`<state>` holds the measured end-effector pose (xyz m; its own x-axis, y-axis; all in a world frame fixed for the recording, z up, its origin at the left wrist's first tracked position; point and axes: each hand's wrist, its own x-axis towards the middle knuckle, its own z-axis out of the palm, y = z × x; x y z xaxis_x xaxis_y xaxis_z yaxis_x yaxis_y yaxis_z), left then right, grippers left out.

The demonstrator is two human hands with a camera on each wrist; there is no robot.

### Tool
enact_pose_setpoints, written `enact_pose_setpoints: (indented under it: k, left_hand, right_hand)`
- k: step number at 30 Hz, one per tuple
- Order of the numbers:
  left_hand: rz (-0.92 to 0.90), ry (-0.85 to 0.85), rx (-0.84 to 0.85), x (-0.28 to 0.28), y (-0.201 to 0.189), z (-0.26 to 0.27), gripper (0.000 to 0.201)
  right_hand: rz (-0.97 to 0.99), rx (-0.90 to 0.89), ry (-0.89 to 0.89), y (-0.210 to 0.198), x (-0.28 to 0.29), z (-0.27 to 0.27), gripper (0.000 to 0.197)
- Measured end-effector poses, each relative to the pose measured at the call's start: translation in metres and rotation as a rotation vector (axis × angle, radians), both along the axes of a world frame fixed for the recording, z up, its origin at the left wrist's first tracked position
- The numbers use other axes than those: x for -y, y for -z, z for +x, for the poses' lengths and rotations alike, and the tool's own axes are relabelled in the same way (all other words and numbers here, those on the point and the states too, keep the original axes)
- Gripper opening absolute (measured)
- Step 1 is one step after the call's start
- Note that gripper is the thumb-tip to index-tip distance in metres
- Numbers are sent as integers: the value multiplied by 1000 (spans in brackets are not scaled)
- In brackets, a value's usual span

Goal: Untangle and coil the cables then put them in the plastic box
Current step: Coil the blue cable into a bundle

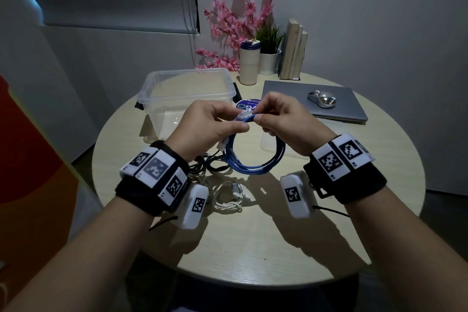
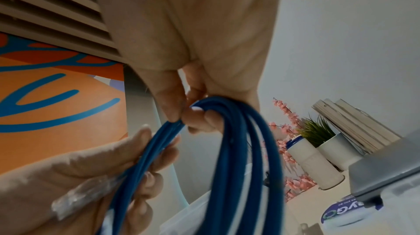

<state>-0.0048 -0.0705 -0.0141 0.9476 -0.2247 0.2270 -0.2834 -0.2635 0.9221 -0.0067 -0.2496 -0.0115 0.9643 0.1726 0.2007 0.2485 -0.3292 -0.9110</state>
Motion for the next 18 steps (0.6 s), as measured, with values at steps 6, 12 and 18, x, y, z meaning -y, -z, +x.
enact_pose_setpoints:
  k: [6, 12, 18]
  left_hand:
    - [323, -49, 289, 4, 3, 1, 20]
    - [353, -88, 589, 4, 12, 4, 20]
    - [182, -149, 711, 8, 23, 5, 17]
  right_hand:
    - [-40, 45, 32, 2, -2, -1, 20]
    - [11, 63, 34, 0, -4, -1, 19]
    - [45, 22, 61, -6, -6, 1, 21]
